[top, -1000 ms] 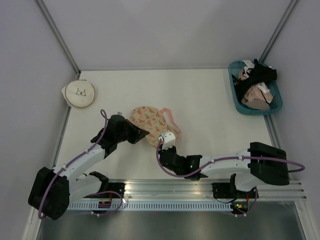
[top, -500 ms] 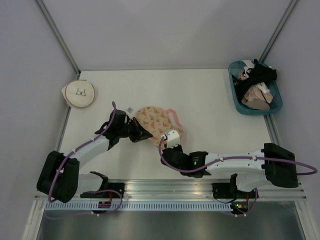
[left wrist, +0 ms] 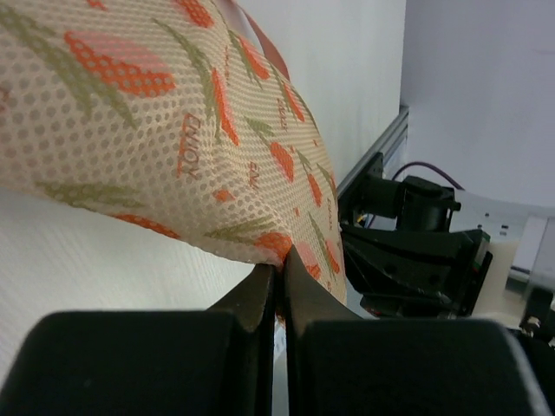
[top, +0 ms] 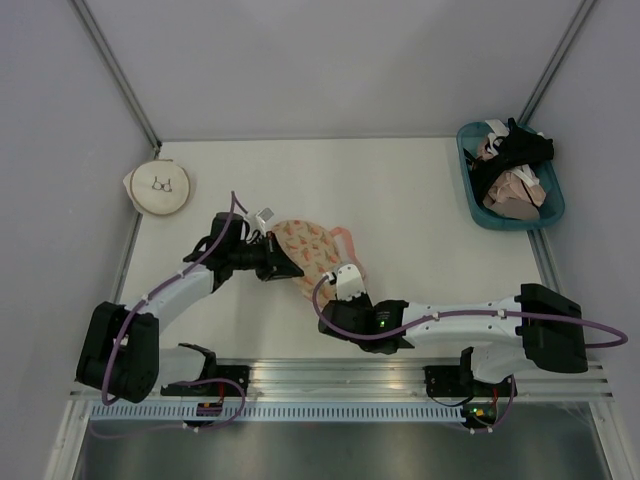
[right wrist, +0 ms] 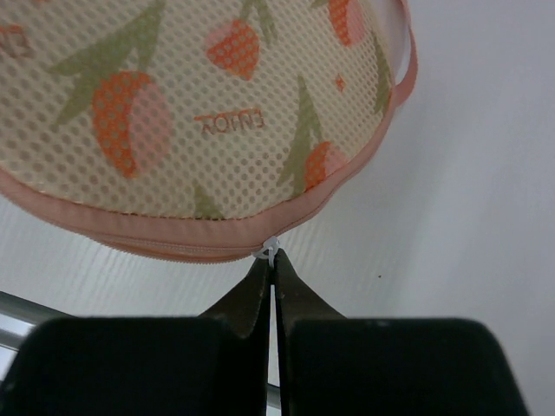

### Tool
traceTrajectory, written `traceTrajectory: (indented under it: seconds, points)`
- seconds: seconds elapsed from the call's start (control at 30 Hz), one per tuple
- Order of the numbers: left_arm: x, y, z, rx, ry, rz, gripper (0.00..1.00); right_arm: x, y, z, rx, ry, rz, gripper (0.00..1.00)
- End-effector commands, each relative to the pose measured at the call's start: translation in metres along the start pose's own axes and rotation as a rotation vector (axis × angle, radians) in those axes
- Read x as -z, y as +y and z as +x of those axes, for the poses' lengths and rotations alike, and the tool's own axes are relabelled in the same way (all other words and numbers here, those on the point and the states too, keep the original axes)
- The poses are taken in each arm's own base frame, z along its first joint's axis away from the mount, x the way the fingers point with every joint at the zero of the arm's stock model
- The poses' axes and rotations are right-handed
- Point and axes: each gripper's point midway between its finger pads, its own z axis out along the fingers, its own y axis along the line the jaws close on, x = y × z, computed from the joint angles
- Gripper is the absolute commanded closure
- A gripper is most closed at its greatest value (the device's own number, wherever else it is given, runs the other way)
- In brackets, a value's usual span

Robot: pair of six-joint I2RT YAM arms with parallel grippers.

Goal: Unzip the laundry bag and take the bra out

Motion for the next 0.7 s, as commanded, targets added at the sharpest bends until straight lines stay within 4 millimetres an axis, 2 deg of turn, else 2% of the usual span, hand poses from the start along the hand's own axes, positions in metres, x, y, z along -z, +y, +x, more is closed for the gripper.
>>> traceTrajectory:
  seconds: [0.0, 0.17, 0.27, 0.37, 0.4, 0.47, 0.5, 0.6, 0.63, 0.67]
  points:
    - [0.006, -0.025, 0.000, -0.132, 0.062, 0.139, 0.98, 0.003, -0.026, 0.020, 0.067, 0.071, 0.092, 1.00]
    - [0.000, -0.041, 0.029, -0.152, 0.207, 0.241, 0.98, 0.005, -0.031, 0.019, 0.078, 0.075, 0.117, 1.00]
    - [-0.010, -0.053, 0.058, -0.205, 0.321, 0.286, 0.98, 0.003, -0.034, 0.020, 0.082, 0.085, 0.137, 1.00]
    - [-0.014, -0.051, 0.058, -0.215, 0.318, 0.266, 0.98, 0.002, -0.037, 0.018, 0.076, 0.076, 0.153, 1.00]
    - [-0.016, -0.047, 0.054, -0.212, 0.301, 0.228, 0.93, 0.003, -0.039, 0.017, 0.070, 0.073, 0.159, 1.00]
    - [-0.021, -0.040, 0.049, -0.208, 0.284, 0.184, 0.69, 0.005, -0.040, 0.014, 0.062, 0.060, 0.163, 1.00]
    - [-0.021, -0.035, 0.048, -0.197, 0.282, 0.143, 0.49, 0.006, -0.041, 0.014, 0.061, 0.058, 0.164, 0.99]
    - [-0.024, -0.011, 0.027, -0.208, 0.174, -0.038, 0.27, 0.010, -0.045, 0.008, 0.047, 0.042, 0.169, 1.00]
    - [-0.023, 0.003, 0.019, -0.203, 0.125, -0.129, 0.25, 0.012, -0.045, 0.006, 0.040, 0.034, 0.167, 1.00]
    - [-0.020, 0.008, 0.013, -0.189, 0.087, -0.173, 0.22, 0.013, -0.047, 0.005, 0.039, 0.035, 0.172, 1.00]
